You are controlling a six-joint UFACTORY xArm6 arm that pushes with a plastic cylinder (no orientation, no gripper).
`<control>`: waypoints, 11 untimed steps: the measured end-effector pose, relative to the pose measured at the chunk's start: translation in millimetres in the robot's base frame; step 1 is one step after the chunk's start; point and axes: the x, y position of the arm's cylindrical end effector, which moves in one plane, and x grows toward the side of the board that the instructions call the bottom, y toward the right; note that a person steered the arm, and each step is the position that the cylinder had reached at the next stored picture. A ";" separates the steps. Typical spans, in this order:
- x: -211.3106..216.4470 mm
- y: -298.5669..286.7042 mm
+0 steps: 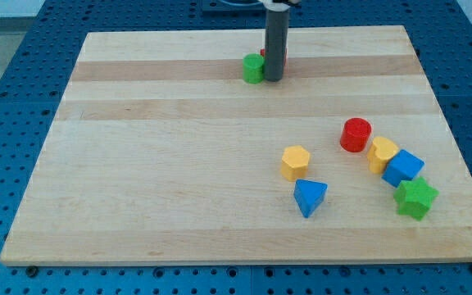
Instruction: Separate the green circle and red star away from each other
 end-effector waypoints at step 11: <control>-48.0 25.1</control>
